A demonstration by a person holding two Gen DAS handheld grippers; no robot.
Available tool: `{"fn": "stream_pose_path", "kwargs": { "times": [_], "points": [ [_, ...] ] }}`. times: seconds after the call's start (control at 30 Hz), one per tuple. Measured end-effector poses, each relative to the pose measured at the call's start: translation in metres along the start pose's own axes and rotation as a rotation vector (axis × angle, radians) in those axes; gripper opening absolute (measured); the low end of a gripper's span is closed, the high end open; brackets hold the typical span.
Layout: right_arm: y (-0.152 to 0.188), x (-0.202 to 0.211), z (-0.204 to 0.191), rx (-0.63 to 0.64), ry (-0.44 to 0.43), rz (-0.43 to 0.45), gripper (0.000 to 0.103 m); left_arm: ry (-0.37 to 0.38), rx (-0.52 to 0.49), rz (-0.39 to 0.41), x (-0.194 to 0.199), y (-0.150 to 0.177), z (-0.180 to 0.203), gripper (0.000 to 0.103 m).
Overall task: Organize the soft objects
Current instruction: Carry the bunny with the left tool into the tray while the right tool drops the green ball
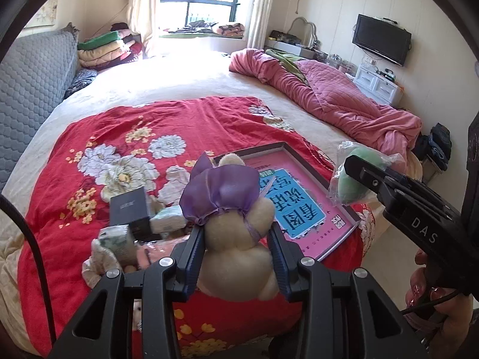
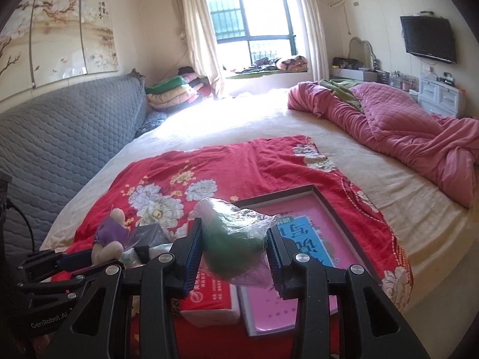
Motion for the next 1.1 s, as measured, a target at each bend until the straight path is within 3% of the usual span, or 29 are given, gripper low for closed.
{"fn": "stream_pose_path", "kwargs": {
  "times": [0.17, 0.27, 0.4, 0.57, 0.8, 1.1],
  "points": [
    [0.002, -0.001, 0.051, -0.061, 0.039, -0.021, 0.041, 0.054, -0.074, -0.037, -0.027, -0.018, 0.053, 0.042],
    [0.011, -0.012, 0.083, -0.095, 0.068, -0.053, 0.041, 0.087, -0.102, -0.105, -0.056, -0.025, 0.081, 0.042],
    [0.031, -0.036, 0.121, -0.129, 0.108, -0.125, 0.041, 0.073, -0.177, -0.199, -0.1, -0.027, 0.115, 0.042],
    [0.051, -0.064, 0.155, -0.17, 0.139, -0.193, 0.041, 0.034, -0.279, -0.258, -0.137, -0.024, 0.15, 0.042],
    [0.072, -0.083, 0.175, -0.207, 0.15, -0.257, 0.042, 0.006, -0.341, -0.33, -0.171, -0.008, 0.166, 0.042],
    [0.083, -0.088, 0.186, -0.23, 0.15, -0.28, 0.044, 0.011, -0.361, -0.351, -0.181, -0.002, 0.173, 0.044]
  ]
}}
Point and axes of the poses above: each gripper's, at about its wrist camera, not at the fingertips, and x roughly against the way its jaws point, z to its right, y to its underside, the point moved 1 cm from there along -x, roughly the way its jaws point, and after that the axes turned 15 degrees about -y, right-handed, at the moved point
